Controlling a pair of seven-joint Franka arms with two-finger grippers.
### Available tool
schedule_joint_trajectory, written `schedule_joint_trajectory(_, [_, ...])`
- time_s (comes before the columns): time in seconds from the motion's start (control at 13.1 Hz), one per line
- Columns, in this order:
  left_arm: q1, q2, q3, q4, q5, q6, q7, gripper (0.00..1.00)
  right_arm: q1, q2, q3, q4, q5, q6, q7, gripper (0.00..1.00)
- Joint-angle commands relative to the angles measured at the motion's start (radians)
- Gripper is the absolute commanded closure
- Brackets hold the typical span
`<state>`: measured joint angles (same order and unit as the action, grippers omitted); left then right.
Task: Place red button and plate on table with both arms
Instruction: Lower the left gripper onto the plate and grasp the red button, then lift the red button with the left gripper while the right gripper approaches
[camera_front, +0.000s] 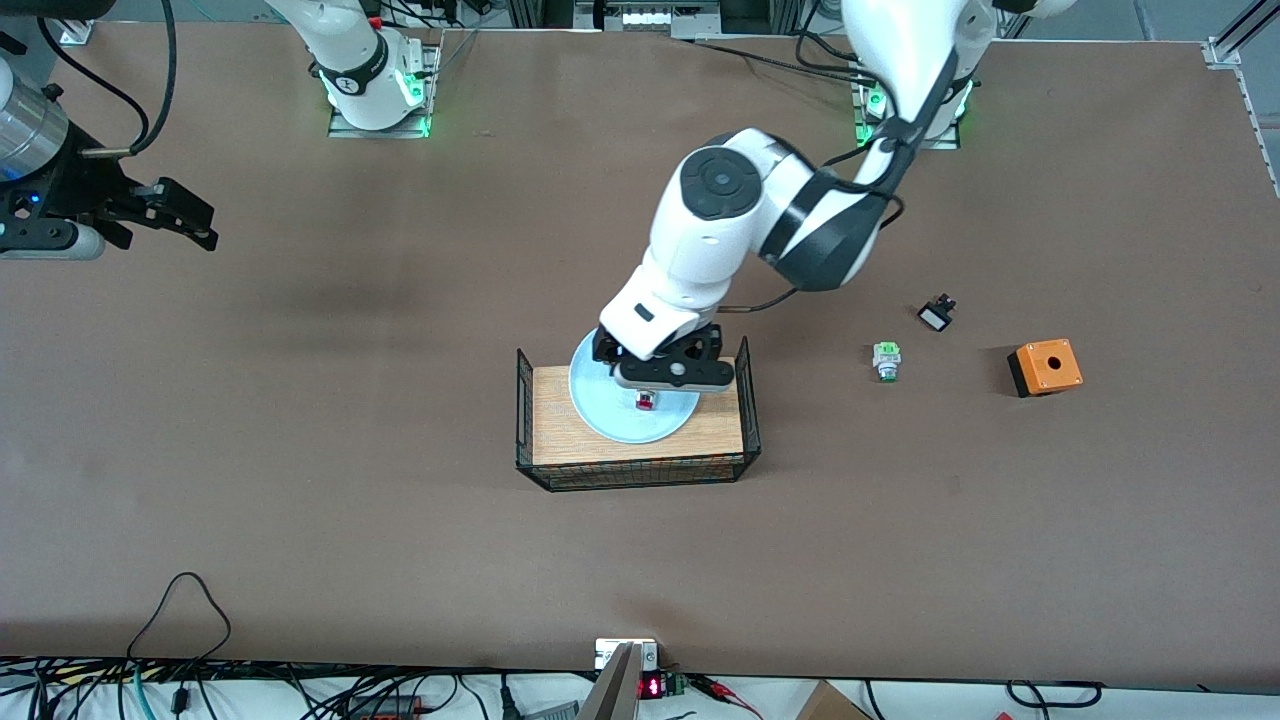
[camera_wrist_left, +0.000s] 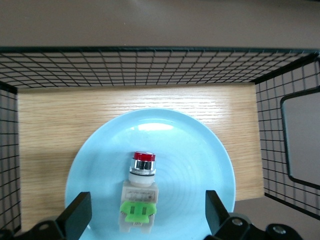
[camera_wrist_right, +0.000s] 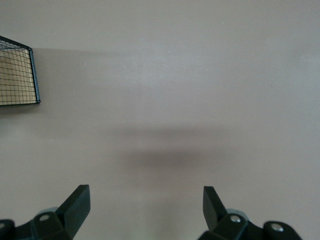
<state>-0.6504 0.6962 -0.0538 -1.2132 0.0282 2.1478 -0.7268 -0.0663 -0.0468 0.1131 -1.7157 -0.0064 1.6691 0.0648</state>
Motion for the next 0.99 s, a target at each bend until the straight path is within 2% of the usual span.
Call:
schedule_joint_trajectory(0.0, [-0.040,0.037,0.019,0.015,0.103,0.023,-0.087,0.00,-0.015,0.002,0.007,-0.002,0.000,0.003,-0.016,0.00])
schedule_joint_trajectory(0.23, [-0.057,0.045,0.019,-0.019,0.148,0.024,-0.125,0.00,-0.015,0.012,0.007,-0.004,0.000,-0.003,-0.016,0.00])
schedule_joint_trajectory(0.38, [-0.057,0.048,0.020,-0.025,0.151,0.024,-0.125,0.12,-0.013,0.018,0.007,-0.002,0.000,-0.002,-0.016,0.00])
schedule_joint_trajectory(0.54, [-0.051,0.046,0.019,-0.025,0.151,0.021,-0.123,0.51,-0.007,0.019,0.008,-0.001,0.002,-0.002,-0.017,0.00])
schedule_joint_trajectory(0.69, [-0.054,0.045,0.019,-0.025,0.151,0.015,-0.125,0.73,0.016,0.018,0.017,0.004,0.000,0.000,-0.037,0.00])
schedule_joint_trajectory(0.76, [-0.055,0.042,0.020,-0.025,0.151,0.011,-0.126,0.78,0.032,0.015,0.017,0.007,0.000,-0.002,-0.081,0.00])
schedule_joint_trajectory(0.92, [-0.049,0.029,0.019,-0.022,0.151,-0.009,-0.125,0.79,0.052,0.013,0.019,0.008,0.002,-0.003,-0.164,0.00])
